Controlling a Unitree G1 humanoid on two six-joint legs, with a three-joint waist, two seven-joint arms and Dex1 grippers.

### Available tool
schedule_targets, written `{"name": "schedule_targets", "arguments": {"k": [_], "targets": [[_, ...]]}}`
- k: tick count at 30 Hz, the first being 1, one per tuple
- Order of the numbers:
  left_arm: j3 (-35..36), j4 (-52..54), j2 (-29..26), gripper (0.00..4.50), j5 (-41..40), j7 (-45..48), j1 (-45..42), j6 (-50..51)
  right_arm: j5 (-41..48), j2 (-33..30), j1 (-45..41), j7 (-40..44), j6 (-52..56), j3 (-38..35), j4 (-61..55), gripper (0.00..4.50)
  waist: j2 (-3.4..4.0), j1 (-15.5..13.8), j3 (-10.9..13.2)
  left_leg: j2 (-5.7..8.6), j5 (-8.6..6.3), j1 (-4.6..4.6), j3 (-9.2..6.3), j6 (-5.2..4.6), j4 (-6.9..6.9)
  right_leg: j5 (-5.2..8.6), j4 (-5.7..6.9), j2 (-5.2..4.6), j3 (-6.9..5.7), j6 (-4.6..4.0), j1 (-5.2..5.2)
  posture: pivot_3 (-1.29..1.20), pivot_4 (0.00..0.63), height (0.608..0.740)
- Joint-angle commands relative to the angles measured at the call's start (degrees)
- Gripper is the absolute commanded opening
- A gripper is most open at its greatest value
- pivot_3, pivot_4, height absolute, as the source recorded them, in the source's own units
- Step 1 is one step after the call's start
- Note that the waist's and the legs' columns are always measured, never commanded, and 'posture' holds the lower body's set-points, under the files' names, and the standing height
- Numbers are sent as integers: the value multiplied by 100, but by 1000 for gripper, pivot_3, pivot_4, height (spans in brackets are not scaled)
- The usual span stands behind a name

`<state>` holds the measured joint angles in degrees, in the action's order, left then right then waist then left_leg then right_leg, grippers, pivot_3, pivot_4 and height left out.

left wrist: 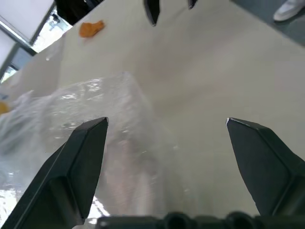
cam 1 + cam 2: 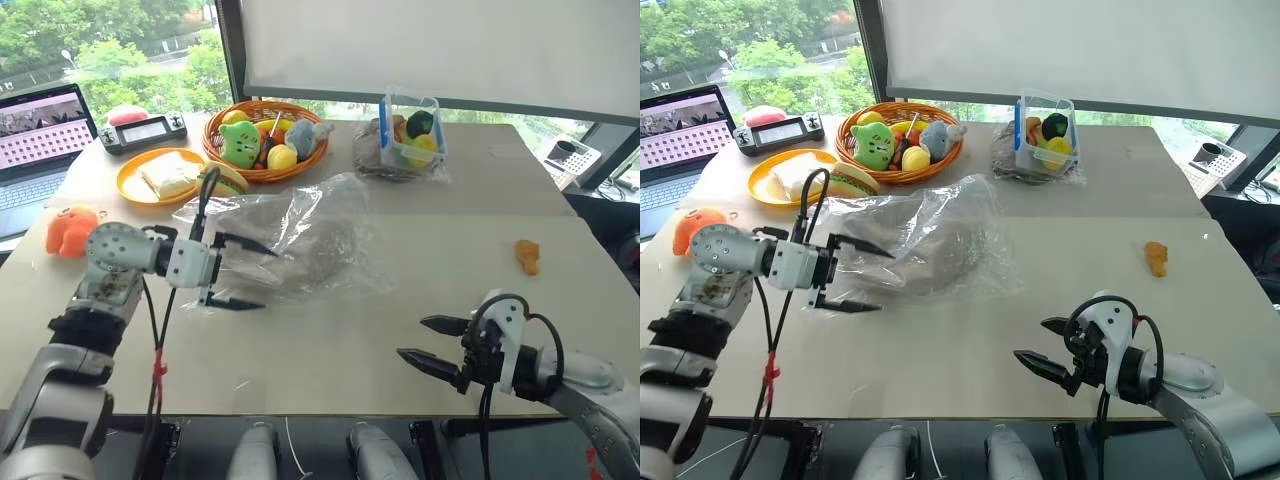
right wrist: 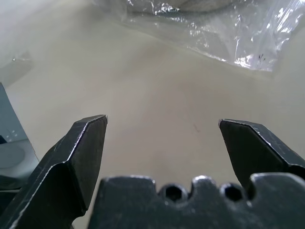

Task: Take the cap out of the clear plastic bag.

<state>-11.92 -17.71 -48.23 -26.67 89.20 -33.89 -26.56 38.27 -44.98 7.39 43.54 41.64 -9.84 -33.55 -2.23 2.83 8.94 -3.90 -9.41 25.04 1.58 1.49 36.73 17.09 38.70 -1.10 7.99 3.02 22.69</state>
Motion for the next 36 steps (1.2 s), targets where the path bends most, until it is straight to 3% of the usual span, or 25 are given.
{"name": "schedule_targets", "arguments": {"k": [1, 9, 18, 24, 28, 31, 36], "targets": [[304, 753, 88, 4247, 208, -776, 78, 703, -59, -63, -172, 125, -167, -15, 39, 4500, -1, -38, 1, 0, 0, -7, -2, 0, 7, 3, -1, 0, -3, 4, -10, 0, 150, 728], [-422, 2332, 1423, 4247, 1196, -2903, 962, 2675, -24, -120, -108, 150, -34, -341, -29, 4500, 0, -86, -1, 10, -3, -24, -6, -3, 12, 10, -18, -13, -14, 12, -46, 0, 150, 728], [-1422, 1656, 3205, 4247, 3159, -5066, 424, 3773, 144, -44, 471, -160, 149, -834, -561, 4500, 0, -133, 0, 20, -3, -22, -18, -4, 14, 11, -17, -12, -15, 15, -47, 0, 150, 728], [-2064, 539, 3490, 4247, 4436, -5691, -82, 3784, 251, 67, 675, -427, 203, -1026, -789, 4500, 1, -124, -1, 27, -5, -22, -26, -4, 9, 12, -20, -12, -12, 15, -45, 0, 150, 728], [-2217, 3, 3749, 4247, 4594, -5568, -193, 4227, 276, 140, 696, -568, 216, -1022, -880, 4500, 1, -186, -9, 36, -4, -27, -28, -5, 11, 12, -23, -19, -15, 19, -54, 0, 150, 728], [-1998, -537, 4105, 4247, 4149, -5247, -196, 4788, 273, 173, 715, -631, 218, -1010, -917, 4500, -5, -210, -49, 36, -4, -36, -29, -5, 11, 12, -26, -20, -15, 20, -64, 0, 150, 728], [-1769, -1453, 4366, 4247, 4169, -5479, -461, 4757, 222, 276, 906, -774, 171, -1166, -988, 4500, -5, -220, -108, 41, -6, -90, -51, -2, 10, 35, -77, -27, -37, -12, -124, 0, 150, 728]]}}
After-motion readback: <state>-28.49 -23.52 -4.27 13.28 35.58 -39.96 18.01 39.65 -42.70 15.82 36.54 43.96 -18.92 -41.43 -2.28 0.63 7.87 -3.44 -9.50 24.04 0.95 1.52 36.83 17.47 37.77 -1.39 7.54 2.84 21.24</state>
